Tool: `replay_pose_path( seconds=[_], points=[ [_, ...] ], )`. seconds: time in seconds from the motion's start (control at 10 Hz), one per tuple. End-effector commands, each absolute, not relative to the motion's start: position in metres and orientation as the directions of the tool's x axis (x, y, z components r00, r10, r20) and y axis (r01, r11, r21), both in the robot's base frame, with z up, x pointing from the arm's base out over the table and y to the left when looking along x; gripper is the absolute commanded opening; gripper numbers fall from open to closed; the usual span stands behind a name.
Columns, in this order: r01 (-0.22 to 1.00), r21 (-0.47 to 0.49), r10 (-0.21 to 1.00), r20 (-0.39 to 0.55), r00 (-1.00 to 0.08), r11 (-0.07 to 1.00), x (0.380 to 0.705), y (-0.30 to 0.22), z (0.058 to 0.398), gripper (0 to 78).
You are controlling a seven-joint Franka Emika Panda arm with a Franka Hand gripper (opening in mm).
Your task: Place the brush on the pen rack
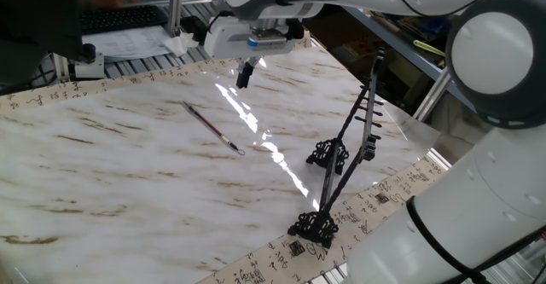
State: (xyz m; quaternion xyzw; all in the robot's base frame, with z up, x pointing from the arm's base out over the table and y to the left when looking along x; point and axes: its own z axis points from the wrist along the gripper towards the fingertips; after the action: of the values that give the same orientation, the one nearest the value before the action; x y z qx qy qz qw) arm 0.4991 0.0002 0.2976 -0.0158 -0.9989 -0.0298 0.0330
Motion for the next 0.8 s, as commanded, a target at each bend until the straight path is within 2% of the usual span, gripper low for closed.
replay_pose_path(
  seconds=[0.1,0.8],
  points=[
    [0.045,0.044,0.042,0.053,-0.998,0.998,0.506,0.000,0.303,0.0],
    [0.104,0.035,0.103,0.031,-0.994,0.994,0.531,-0.003,0.309,0.0]
  ],
)
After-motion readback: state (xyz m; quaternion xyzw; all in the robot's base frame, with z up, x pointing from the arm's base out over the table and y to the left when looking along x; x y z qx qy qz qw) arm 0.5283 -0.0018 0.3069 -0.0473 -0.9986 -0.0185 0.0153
